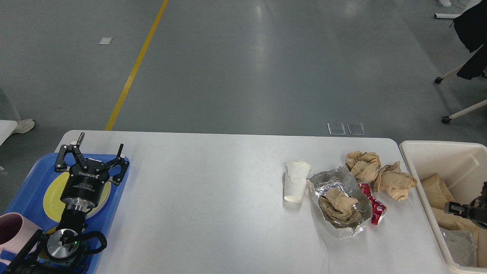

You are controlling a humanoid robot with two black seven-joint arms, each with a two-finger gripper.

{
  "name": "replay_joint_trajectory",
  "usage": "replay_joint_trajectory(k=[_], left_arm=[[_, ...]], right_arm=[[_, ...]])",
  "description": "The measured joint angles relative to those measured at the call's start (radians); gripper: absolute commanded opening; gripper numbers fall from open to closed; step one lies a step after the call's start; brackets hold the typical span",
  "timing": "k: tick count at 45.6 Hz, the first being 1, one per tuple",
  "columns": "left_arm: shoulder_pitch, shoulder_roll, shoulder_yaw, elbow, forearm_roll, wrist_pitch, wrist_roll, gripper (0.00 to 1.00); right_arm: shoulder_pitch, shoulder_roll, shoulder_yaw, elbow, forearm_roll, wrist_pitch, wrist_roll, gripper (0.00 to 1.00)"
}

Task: Tidy desktop
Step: 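Release the foil bag inside the white bin, then move the right gripper over the foil tray of crumpled paper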

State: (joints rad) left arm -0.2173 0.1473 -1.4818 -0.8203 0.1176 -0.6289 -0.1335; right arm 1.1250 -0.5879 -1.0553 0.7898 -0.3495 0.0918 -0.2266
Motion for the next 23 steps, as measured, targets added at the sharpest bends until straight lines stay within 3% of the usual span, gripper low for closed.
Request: replay_joint_trajectory(k=[5, 13, 23], left_arm=[[0.000, 0.000, 0.000, 0.000, 0.001, 0.000, 0.000, 0.97], [0.000, 0.000, 0.000, 0.000, 0.001, 0.000, 0.000, 0.97], [0.000, 0.000, 0.000, 0.000, 0.000, 0.000, 0.000, 0.97]], right_arm=[[0.239, -0.035, -0.112, 0.195, 0.000, 0.084, -0.006, 1.00], [0.612, -0.016, -0.230, 0.407, 0.007, 0.361, -0.008, 1.00], [0.951, 0.116, -0.247, 0.626, 0.051, 0.591, -0.005, 1.00]])
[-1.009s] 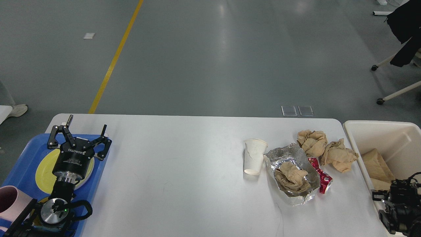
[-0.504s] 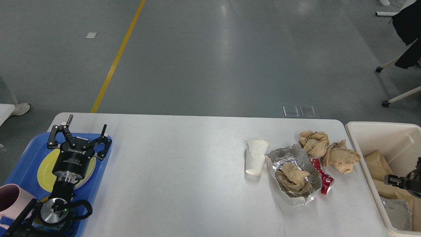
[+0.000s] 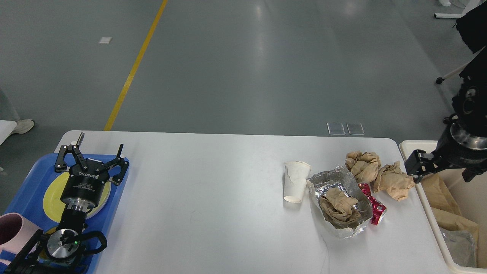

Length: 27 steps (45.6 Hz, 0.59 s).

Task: Tidy desktop
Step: 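Move the right gripper over the foil tray of crumpled paper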

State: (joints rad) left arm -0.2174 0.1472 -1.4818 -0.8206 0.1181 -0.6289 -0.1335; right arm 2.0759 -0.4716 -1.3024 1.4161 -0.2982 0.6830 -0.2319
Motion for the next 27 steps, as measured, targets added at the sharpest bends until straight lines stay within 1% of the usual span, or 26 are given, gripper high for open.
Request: replay_joint_trajectory(k=[5, 8, 10, 13, 17, 19, 22, 27], left_arm=[[0.001, 0.000, 0.000, 0.000, 0.000, 0.000, 0.000, 0.97], [0.001, 0.000, 0.000, 0.000, 0.000, 0.001, 0.000, 0.97], [0.001, 0.000, 0.000, 0.000, -0.001, 0.002, 0.000, 0.97], [0.001, 0.000, 0.000, 0.001, -0.001, 0.003, 0.000, 0.97], [0.001, 0.000, 0.000, 0.001, -0.001, 0.003, 0.000, 0.97], [0.001, 0.000, 0.000, 0.001, -0.001, 0.003, 0.000, 0.97], [0.001, 0.000, 0.000, 0.001, -0.001, 0.003, 0.000, 0.97], [0.001, 0.000, 0.000, 0.001, -0.001, 0.003, 0.000, 0.97]], right_arm=[[0.144, 0.025, -0.003, 0.079, 0.074, 0.115, 0.003, 1.00], [0.224, 0.048, -0.004, 0.128, 0.103, 0.155, 0.007, 0.99], [0.262, 0.064, -0.007, 0.163, 0.113, 0.160, 0.013, 1.00], [0.320, 0.086, -0.010, 0.229, 0.120, 0.143, 0.048, 1.00], [0.392, 0.129, -0.018, 0.290, 0.122, 0.105, 0.142, 1.00], [0.416, 0.156, -0.031, 0.303, 0.122, 0.095, 0.177, 1.00], [0.433, 0.185, -0.048, 0.309, 0.123, 0.085, 0.195, 1.00], [0.440, 0.202, -0.061, 0.309, 0.123, 0.067, 0.199, 1.00]])
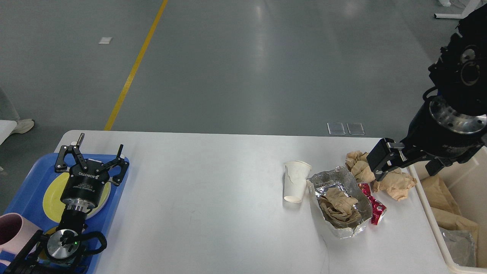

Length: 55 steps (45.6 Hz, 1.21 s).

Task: Tidy desktop
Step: 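Move the right gripper over the foil tray of crumpled paper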

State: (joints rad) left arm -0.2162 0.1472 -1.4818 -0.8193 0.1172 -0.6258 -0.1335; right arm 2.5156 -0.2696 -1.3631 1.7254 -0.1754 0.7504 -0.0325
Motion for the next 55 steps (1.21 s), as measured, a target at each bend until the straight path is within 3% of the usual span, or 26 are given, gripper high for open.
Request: replay_joint_trajectory(k=[17, 30, 41, 47, 55], left_arm=[[0.000, 0.000, 0.000, 0.000, 0.001, -0.003, 0.000, 0.97], [-0.001, 0.000, 0.000, -0.001, 0.001, -0.003, 0.000, 0.97], [-0.001, 0.000, 0.000, -0.001, 0.001, -0.003, 0.000, 0.97], [-0.001, 0.000, 0.000, -0.001, 0.000, -0.004, 0.000, 0.97], [-0.001, 0.000, 0.000, -0.001, 0.000, -0.006, 0.000, 0.97]], right_arm=[[-0.083, 0.008, 0.015, -0.041, -0.019, -0.068, -0.002, 1.00], [-0.411, 0.033, 0.222, -0.160, -0.118, -0.231, -0.024, 1.00], [-0.800, 0.169, 0.335, -0.404, -0.159, -0.452, -0.046, 1.00], [-0.978, 0.276, 0.342, -0.592, -0.166, -0.477, -0.047, 1.00], [-1.066, 0.310, 0.342, -0.697, -0.168, -0.489, -0.047, 1.00]])
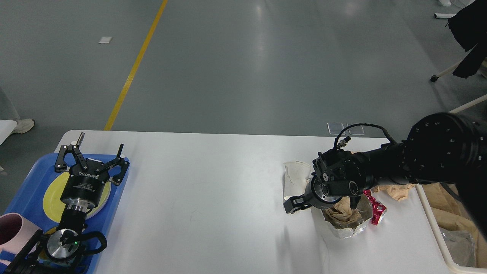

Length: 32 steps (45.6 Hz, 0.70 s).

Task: Tidy desktop
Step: 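Move the right gripper over the foil tray of crumpled paper, then lower the right gripper and grasp the foil tray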

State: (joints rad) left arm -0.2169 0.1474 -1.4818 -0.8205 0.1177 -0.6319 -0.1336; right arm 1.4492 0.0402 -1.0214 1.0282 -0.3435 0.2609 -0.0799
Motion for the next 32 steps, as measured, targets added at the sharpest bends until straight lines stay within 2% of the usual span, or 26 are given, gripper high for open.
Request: replay_joint_trajectory(k=[18, 23, 27, 32], left_arm=[[0.000, 0.000, 0.000, 0.000, 0.000, 0.000, 0.000, 0.97], [0.000, 0.000, 0.000, 0.000, 0.000, 0.000, 0.000, 0.97], [0.000, 0.000, 0.000, 0.000, 0.000, 0.000, 0.000, 0.97], [0.000, 0.000, 0.000, 0.000, 0.000, 0.000, 0.000, 0.97]], right_arm=[[-0.097, 0.009, -0.001, -0.087, -0.054, -0.008, -0.009, 0.97], [-0.122, 0.009, -0.002, -0.101, -0.060, -0.008, -0.009, 0.71], [-0.131, 0.007, -0.003, -0.104, -0.060, -0.008, -0.009, 0.44], [-0.133, 0.004, -0.004, -0.105, -0.053, -0.008, -0.009, 0.30]])
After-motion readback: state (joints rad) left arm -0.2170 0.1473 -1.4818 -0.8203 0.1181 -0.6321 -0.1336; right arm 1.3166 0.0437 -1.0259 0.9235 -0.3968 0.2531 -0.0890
